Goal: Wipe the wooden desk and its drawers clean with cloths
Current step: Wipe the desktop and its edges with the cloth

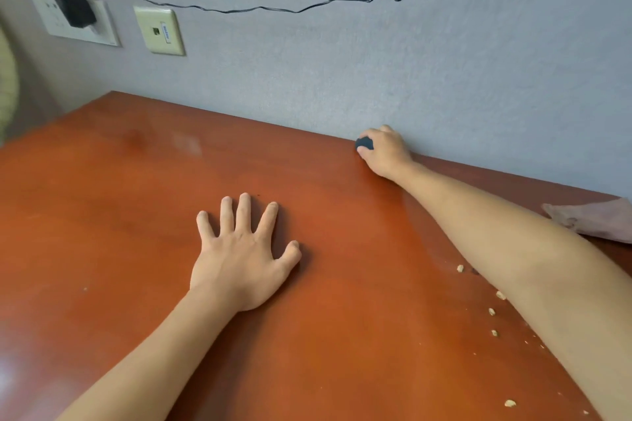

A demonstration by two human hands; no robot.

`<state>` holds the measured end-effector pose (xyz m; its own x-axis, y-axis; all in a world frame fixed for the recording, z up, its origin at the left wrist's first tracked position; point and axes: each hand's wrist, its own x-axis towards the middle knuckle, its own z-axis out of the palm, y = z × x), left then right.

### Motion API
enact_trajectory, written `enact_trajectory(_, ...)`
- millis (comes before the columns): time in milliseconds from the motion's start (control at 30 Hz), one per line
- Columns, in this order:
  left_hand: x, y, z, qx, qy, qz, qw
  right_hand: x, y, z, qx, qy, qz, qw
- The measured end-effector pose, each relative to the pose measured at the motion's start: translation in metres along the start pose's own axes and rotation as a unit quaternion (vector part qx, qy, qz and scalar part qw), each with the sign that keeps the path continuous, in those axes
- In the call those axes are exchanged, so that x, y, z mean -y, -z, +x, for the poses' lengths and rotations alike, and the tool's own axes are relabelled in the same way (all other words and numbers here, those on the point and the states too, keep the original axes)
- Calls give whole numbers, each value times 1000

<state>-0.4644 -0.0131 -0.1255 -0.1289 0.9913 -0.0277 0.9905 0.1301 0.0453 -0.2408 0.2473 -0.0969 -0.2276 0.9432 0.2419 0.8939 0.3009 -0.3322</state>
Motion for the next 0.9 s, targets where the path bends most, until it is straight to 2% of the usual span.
enact_trajectory(100, 1, 2, -2, -8, -1, -22, 1000, 65, -21, -33, 46, 127, 65, 989)
enact_trajectory(167, 2, 4, -4, -36, 10, -48, 998, 100, -28, -75, 100, 232, 104, 962)
enact_trajectory(233, 4, 2, -5, -93, 30, -85, 992, 109, -24, -104, 144, 315, 127, 930)
enact_trajectory(300, 3, -2, -6, -156, 47, -117, 980, 93, -15, -92, 147, 302, 115, 935)
enact_trajectory(367, 1, -2, -8, -191, 59, -143, 969, 70, -12, -55, 99, 211, 91, 968)
enact_trajectory(433, -2, 2, -11, -194, 68, -148, 967, 58, -16, -19, 60, 111, 68, 990)
enact_trajectory(500, -3, 3, -11, -179, 71, -141, 971, 70, -25, 3, 57, 74, 69, 993)
enact_trajectory(567, -2, 4, -10, -191, 77, -144, 968, 103, -34, 7, 67, 80, 98, 990)
enact_trajectory(633, -2, 5, -9, -221, 87, -156, 959, 144, -39, -1, 91, 121, 141, 978)
enact_trajectory(733, 4, 7, -9, -274, 109, -237, 926, 186, -44, -39, 183, 206, 172, 946)
enact_trajectory(833, 14, 10, -8, -304, 153, -335, 878, 164, -14, -88, 279, 226, 195, 913)
enact_trajectory(900, 16, 11, -8, -302, 169, -350, 871, 120, 25, -115, 331, 206, 155, 908)
